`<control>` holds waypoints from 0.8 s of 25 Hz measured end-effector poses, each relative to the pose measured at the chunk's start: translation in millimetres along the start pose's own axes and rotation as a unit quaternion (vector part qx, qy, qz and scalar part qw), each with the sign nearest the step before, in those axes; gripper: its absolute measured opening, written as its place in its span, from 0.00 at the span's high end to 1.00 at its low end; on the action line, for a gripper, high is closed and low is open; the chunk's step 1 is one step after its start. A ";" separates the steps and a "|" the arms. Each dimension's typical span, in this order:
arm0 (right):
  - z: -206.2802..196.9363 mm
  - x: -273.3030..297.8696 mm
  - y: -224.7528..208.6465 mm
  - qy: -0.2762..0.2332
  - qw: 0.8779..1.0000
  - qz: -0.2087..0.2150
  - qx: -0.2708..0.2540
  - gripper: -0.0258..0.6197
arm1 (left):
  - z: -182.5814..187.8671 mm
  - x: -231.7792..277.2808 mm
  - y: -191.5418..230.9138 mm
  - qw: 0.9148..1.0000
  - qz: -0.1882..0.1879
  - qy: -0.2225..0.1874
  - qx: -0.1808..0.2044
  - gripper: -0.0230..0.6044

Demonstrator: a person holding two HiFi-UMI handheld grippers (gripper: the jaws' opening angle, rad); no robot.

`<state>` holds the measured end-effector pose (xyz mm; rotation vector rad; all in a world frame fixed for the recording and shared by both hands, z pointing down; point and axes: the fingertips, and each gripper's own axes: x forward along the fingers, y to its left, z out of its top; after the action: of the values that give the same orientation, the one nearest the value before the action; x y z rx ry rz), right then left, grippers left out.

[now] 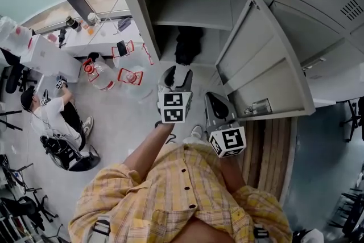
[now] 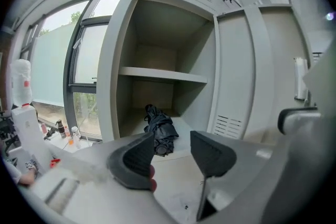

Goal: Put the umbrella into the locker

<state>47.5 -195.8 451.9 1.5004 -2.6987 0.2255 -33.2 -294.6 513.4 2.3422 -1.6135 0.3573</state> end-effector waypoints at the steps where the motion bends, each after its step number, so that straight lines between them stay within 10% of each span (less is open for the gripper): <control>1: 0.6 -0.4 1.8 -0.001 1.000 0.000 -0.001 0.96 | -0.4 -5.7 -0.8 1.000 -0.001 -0.002 0.000 0.62; 9: 2.8 -3.3 7.9 -0.005 1.000 0.002 -0.001 0.96 | 4.7 -42.8 -5.4 0.999 -0.005 -0.034 -0.011 0.95; 20: 8.7 -4.9 3.9 -0.009 1.000 -0.006 0.001 0.96 | 15.0 -69.5 -14.6 0.998 -0.022 -0.063 0.003 0.96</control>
<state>47.1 -190.9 442.4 1.5266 -2.7040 0.2162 -43.0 -234.7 473.6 2.4460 -1.6141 0.2088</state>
